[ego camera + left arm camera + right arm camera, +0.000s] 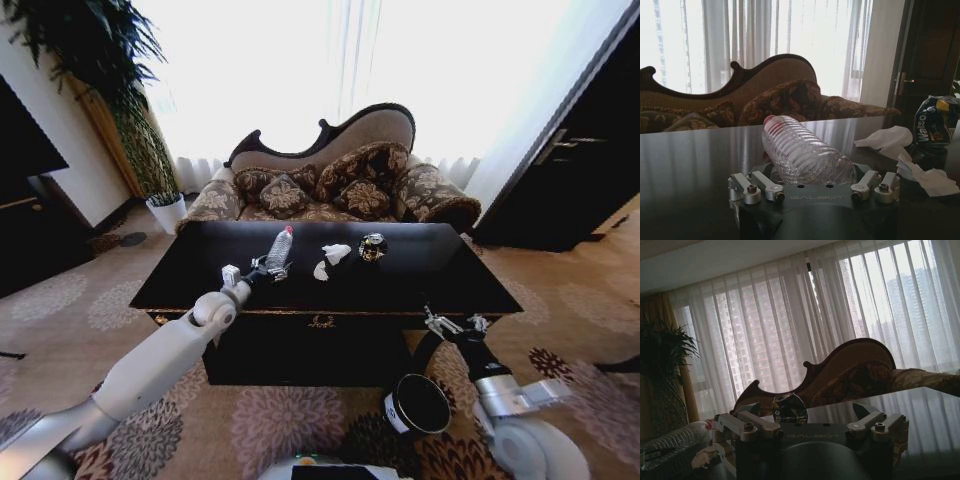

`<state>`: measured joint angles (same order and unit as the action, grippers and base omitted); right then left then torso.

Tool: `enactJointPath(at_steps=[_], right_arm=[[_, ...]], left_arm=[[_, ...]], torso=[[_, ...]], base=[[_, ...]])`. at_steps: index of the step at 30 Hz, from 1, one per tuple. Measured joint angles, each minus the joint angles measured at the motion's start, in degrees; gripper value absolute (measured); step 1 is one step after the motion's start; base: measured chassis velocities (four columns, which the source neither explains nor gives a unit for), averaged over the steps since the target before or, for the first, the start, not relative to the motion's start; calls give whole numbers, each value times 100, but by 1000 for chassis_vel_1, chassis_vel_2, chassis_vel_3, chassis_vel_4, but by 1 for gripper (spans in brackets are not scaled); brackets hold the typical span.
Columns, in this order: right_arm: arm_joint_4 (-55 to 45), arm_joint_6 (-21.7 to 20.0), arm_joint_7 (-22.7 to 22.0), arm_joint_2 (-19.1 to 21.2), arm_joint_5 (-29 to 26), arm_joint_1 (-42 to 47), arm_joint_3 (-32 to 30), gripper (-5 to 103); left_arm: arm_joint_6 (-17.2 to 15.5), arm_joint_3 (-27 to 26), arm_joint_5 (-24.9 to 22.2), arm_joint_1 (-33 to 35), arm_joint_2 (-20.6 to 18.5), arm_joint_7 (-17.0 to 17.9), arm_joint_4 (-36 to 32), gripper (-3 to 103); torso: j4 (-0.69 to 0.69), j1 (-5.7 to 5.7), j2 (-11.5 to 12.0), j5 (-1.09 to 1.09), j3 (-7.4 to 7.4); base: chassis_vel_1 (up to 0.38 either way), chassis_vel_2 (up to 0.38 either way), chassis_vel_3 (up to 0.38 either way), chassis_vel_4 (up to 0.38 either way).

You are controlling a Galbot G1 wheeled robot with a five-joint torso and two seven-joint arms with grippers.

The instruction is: Move to the front of the table and place the trash on the table into the trash bin.

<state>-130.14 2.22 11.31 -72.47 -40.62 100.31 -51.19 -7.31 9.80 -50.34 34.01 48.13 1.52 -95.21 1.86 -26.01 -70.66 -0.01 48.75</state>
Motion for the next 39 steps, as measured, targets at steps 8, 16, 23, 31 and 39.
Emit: enactJointPath(at_steps=[8, 16, 23, 31, 39], right_arm=[[2, 4, 0, -23, 8, 7, 10, 100], [-15, 17, -1, -78, 31, 24, 31, 100], [-18, 63, -58, -126, 230, 21, 76, 100], [35, 496, -236, -179, 1276, -39, 96, 100], [2, 1180, -226, -244, 3118, 116, -24, 100]], left_arm=[[65, -58, 160, 223, -55, -18, -100, 55], [67, -433, 252, 560, -149, -28, -509, 42], [12, -981, 281, 1302, -548, -14, -1384, 36], [-228, -1325, -215, 2188, -866, 152, -2512, 36], [-489, -1216, -1112, 2183, -926, 427, -3402, 36]], torso=[[0, 0, 0, 0, 0], [0, 0, 0, -1, 0], [-1, 0, 0, 0, 0], [-1, 1, 0, 0, 0], [1, 0, 0, 0, 0]], base=[[0, 0, 0, 0], [0, 0, 0, 0], [0, 0, 0, 0], [0, 0, 0, 0], [0, 0, 0, 0]])
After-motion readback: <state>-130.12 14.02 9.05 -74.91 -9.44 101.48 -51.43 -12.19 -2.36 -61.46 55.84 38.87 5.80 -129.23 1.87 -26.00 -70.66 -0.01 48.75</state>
